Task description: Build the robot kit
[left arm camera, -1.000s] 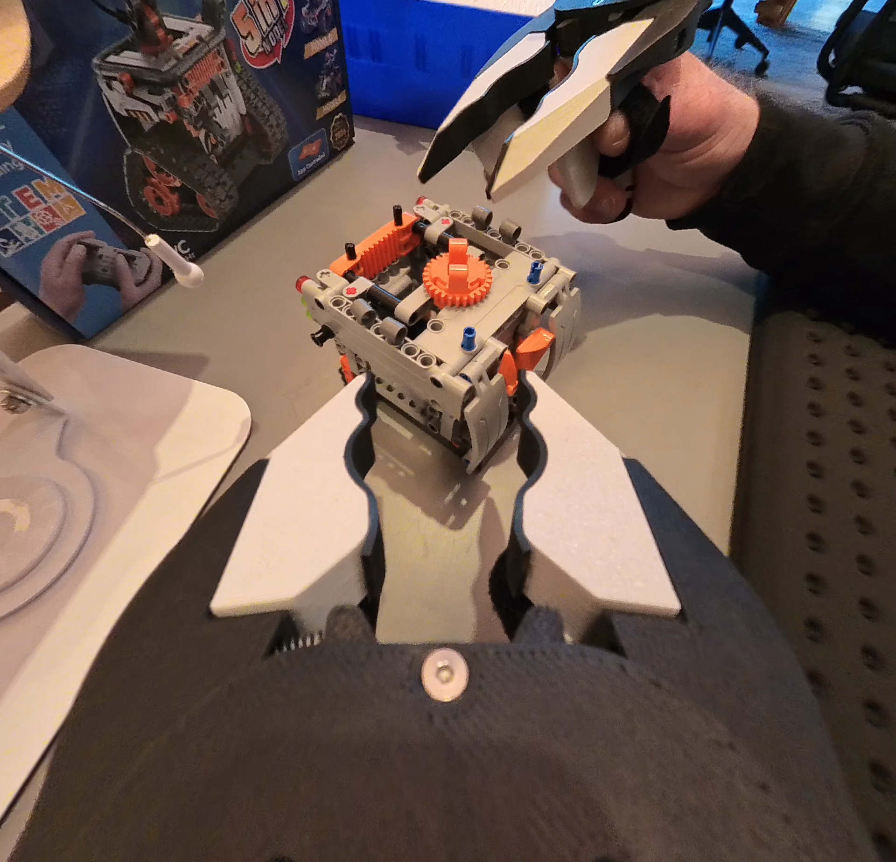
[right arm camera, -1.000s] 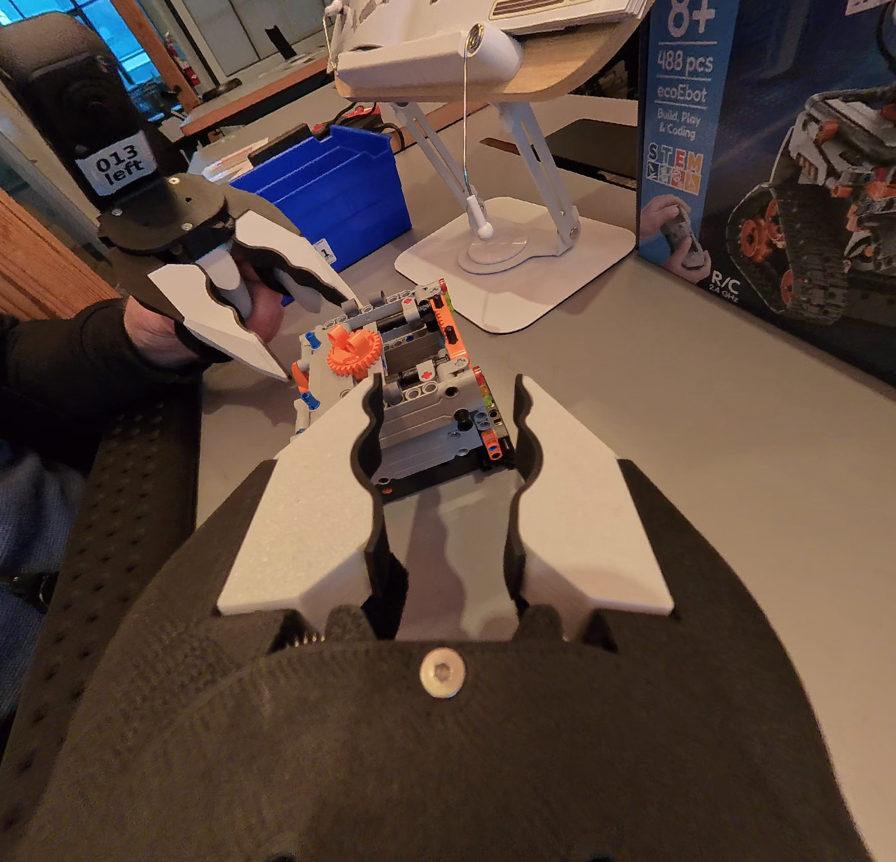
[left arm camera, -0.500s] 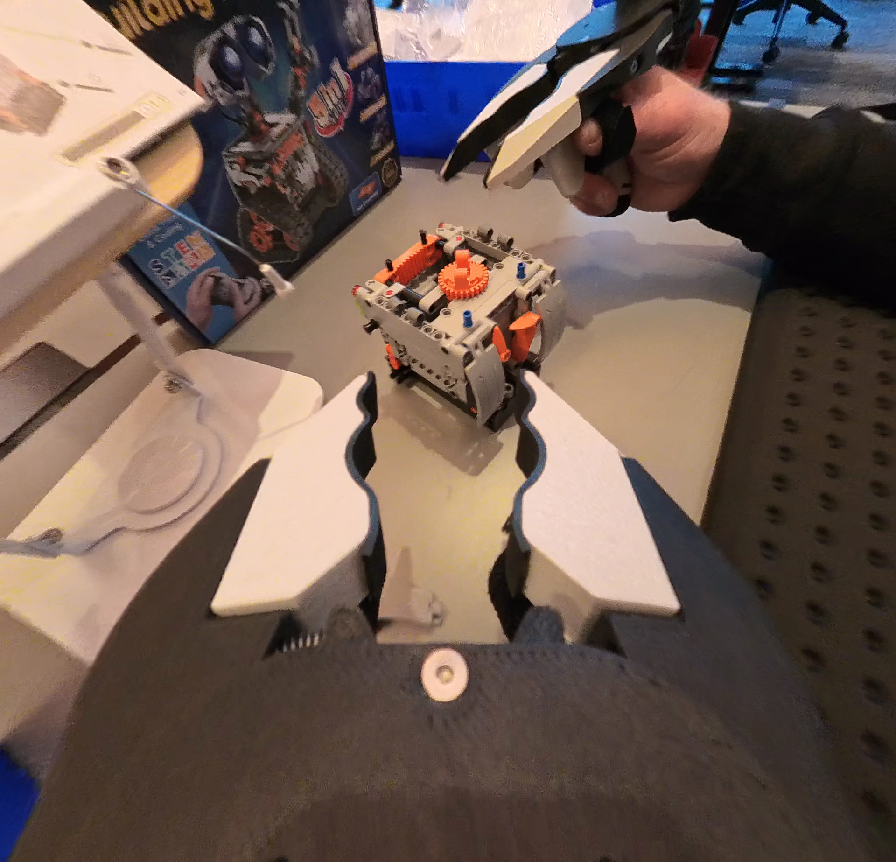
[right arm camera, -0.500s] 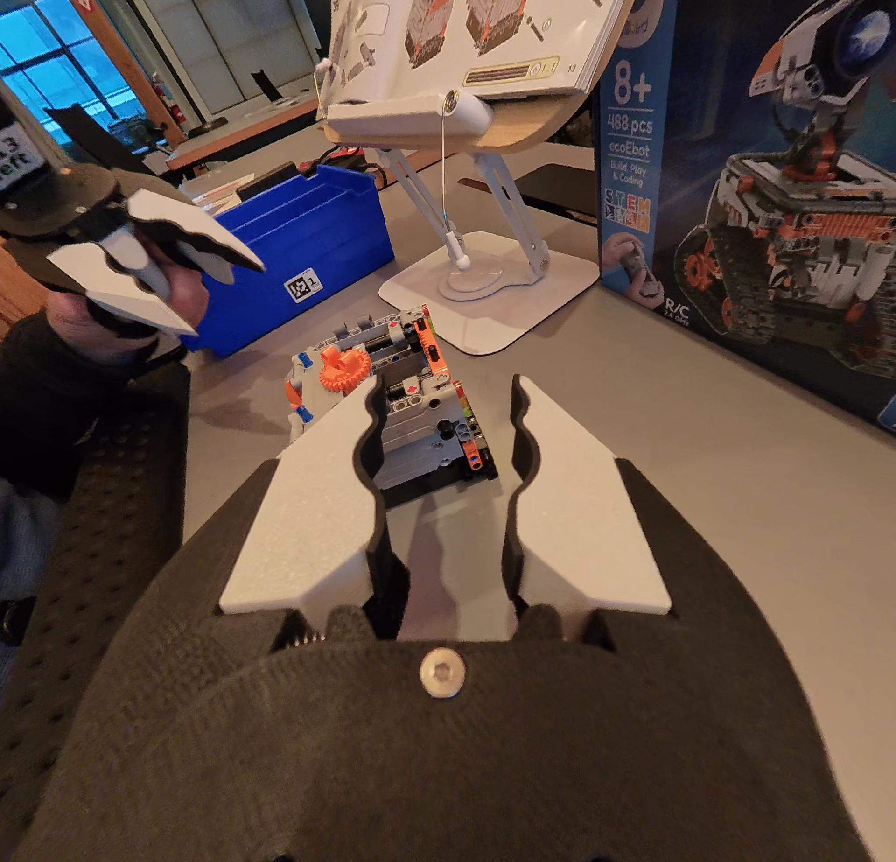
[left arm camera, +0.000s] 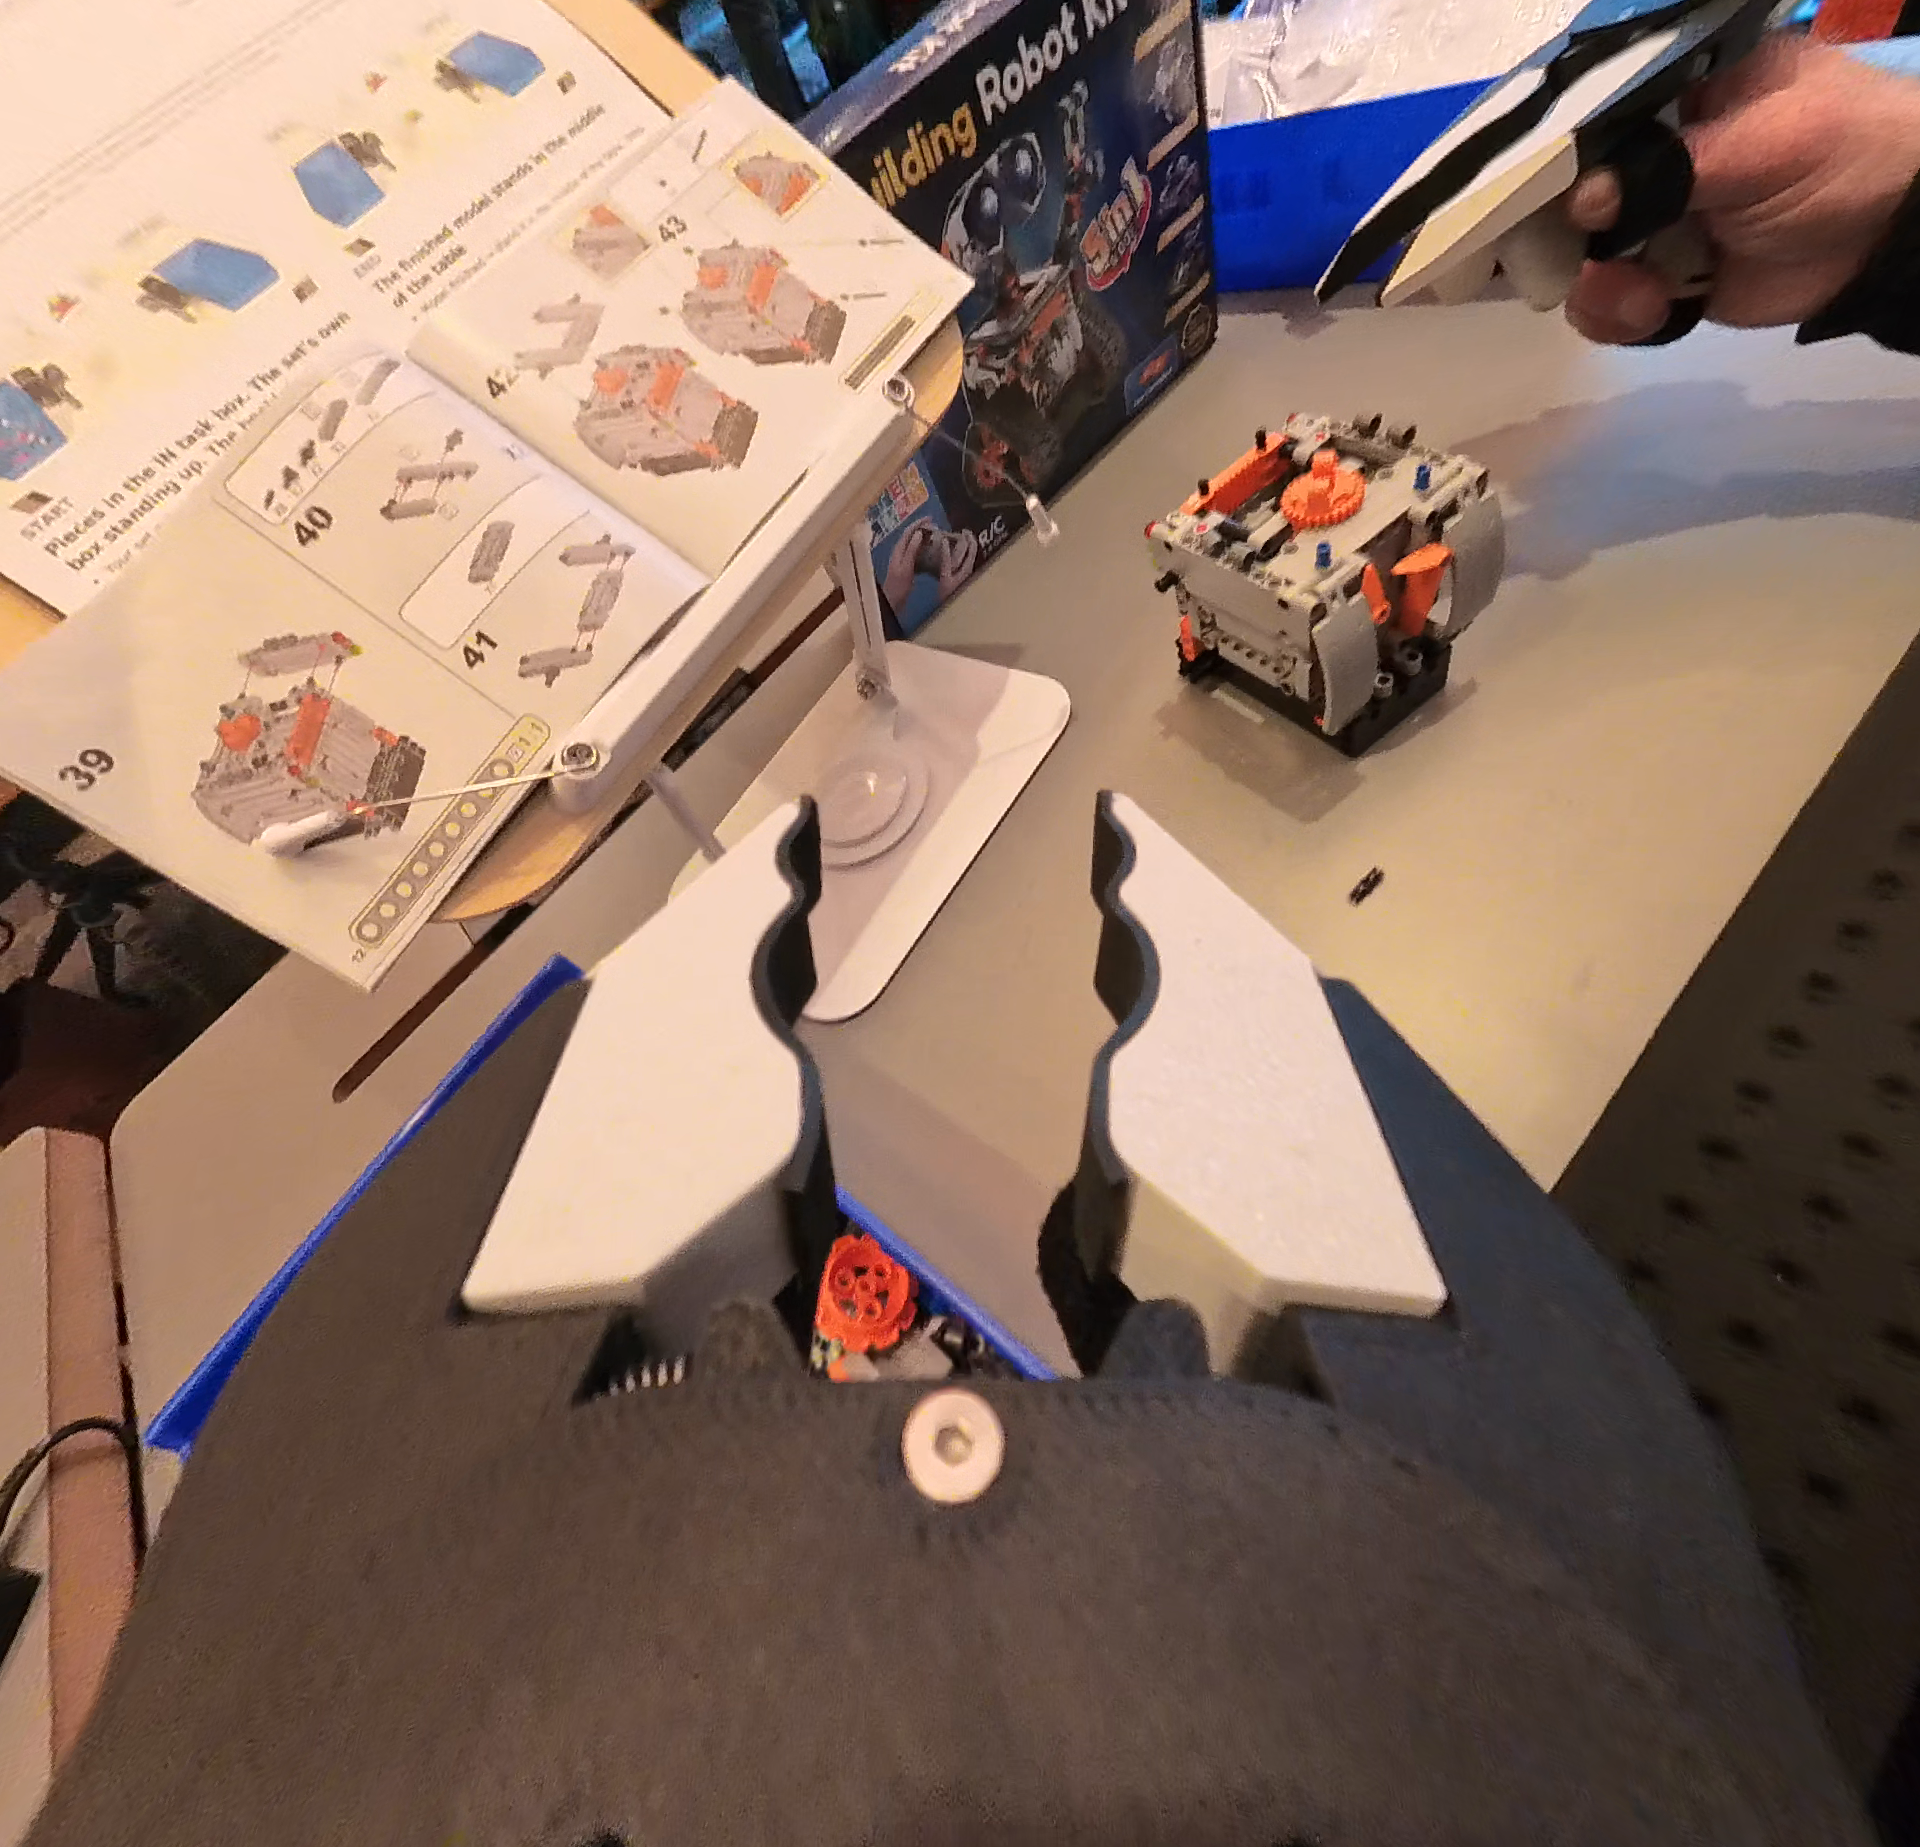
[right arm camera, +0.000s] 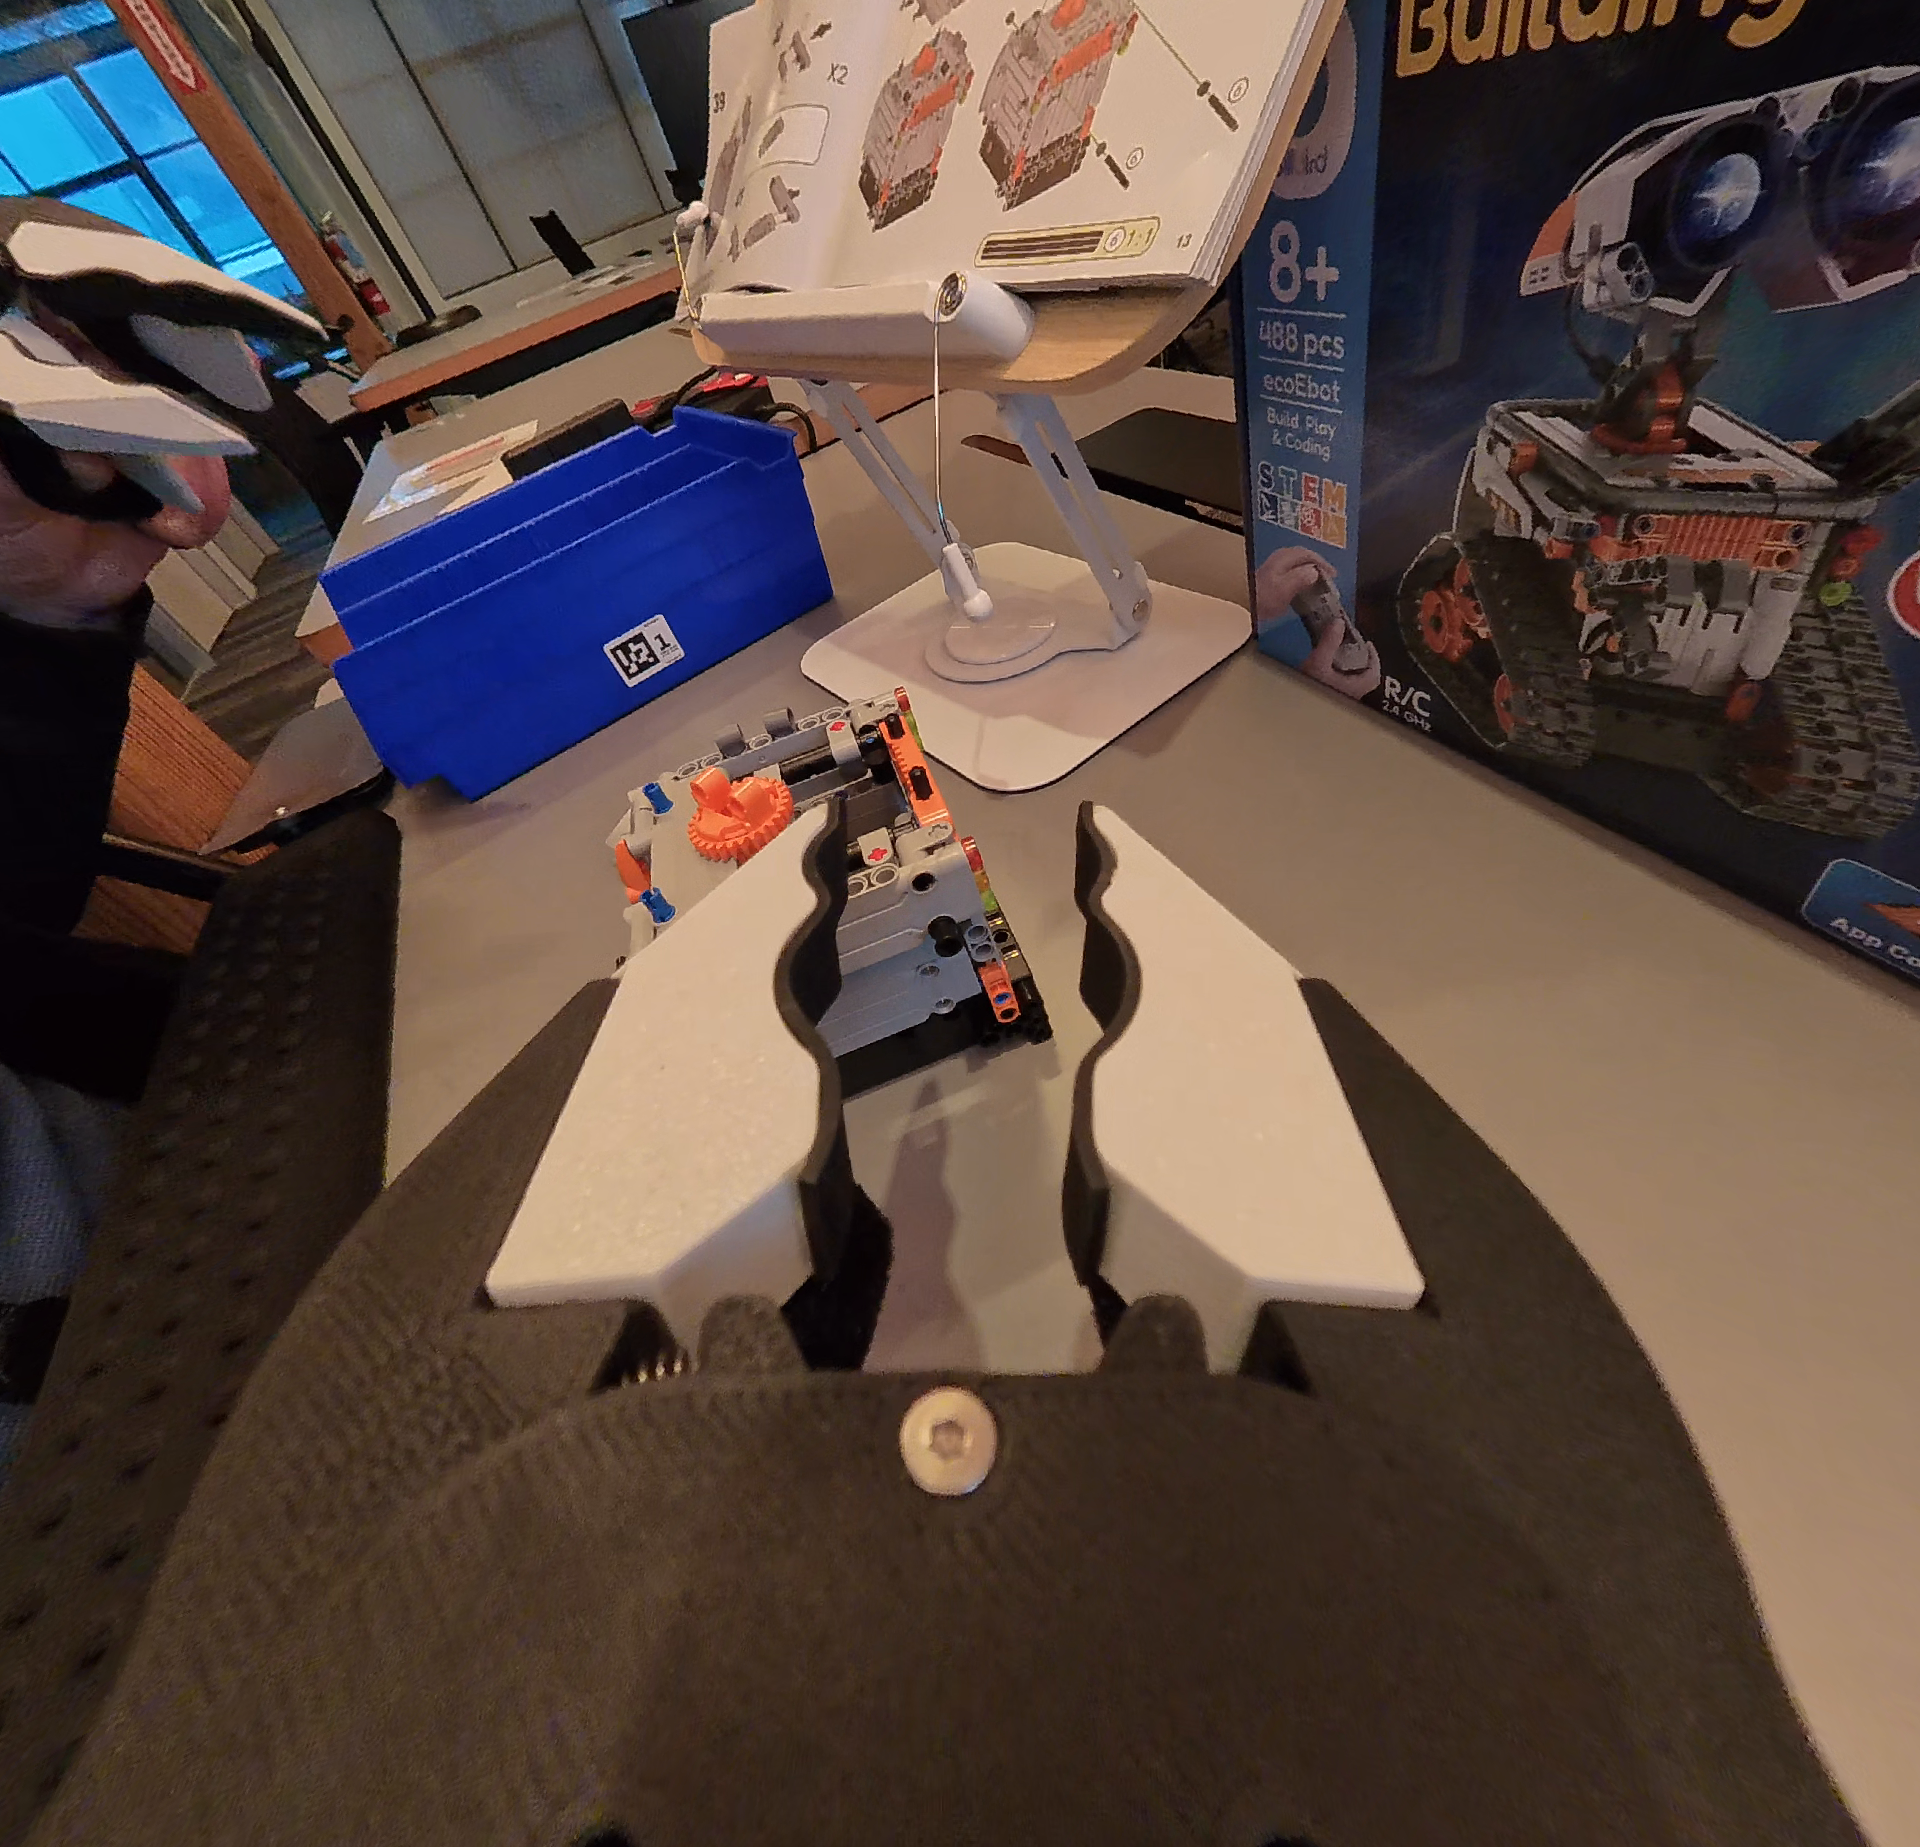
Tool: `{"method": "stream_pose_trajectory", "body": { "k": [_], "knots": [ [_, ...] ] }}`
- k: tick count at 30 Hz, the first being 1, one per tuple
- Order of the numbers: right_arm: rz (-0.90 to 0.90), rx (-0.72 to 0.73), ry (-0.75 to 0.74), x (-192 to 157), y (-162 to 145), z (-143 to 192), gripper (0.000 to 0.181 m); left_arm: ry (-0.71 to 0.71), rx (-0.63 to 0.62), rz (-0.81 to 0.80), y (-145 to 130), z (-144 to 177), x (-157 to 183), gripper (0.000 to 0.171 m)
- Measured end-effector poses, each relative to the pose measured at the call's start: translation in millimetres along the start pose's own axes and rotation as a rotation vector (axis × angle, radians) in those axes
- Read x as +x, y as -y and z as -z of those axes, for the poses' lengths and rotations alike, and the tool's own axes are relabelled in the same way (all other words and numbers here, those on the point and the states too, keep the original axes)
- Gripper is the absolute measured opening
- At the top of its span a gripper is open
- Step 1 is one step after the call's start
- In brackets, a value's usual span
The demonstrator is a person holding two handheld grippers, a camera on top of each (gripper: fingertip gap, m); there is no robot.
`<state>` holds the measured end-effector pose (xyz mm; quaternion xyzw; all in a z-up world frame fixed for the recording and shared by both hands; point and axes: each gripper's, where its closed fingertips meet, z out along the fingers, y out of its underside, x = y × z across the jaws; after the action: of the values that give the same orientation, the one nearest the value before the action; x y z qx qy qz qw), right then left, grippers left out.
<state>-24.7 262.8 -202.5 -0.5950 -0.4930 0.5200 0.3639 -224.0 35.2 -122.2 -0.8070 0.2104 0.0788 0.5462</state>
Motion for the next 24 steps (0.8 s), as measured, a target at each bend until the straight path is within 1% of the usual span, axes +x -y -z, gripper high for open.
{"method": "stream_pose_trajectory", "body": {
  "k": [3,5,8,12,18,24],
  "knots": [
    [0.000,-0.006,0.003,0.0,-1.7,-0.7,0.041,0.011,-0.067,-0.037,-16.5,-2.7,-1.1,0.050],
    [0.000,-0.008,0.014,-1.5,-2.0,-1.3,0.042,-0.001,-0.087,-0.040,-23.2,-4.8,0.1,0.050],
    [-0.005,-0.029,0.030,-4.0,-6.3,-4.5,0.046,-0.040,-0.083,-0.029,-25.9,-9.2,7.8,0.051],
    [0.003,-0.047,0.053,-8.6,-9.6,-7.9,0.049,-0.063,-0.110,-0.048,-33.9,-17.0,15.6,0.052],
    [0.007,-0.062,0.079,-13.2,-13.3,-11.7,0.051,-0.091,-0.131,-0.031,-44.9,-22.9,20.1,0.053],
    [0.007,-0.068,0.082,-12.8,-15.4,-12.5,0.051,-0.105,-0.142,-0.046,-47.8,-27.5,22.9,0.053]
  ]
}}
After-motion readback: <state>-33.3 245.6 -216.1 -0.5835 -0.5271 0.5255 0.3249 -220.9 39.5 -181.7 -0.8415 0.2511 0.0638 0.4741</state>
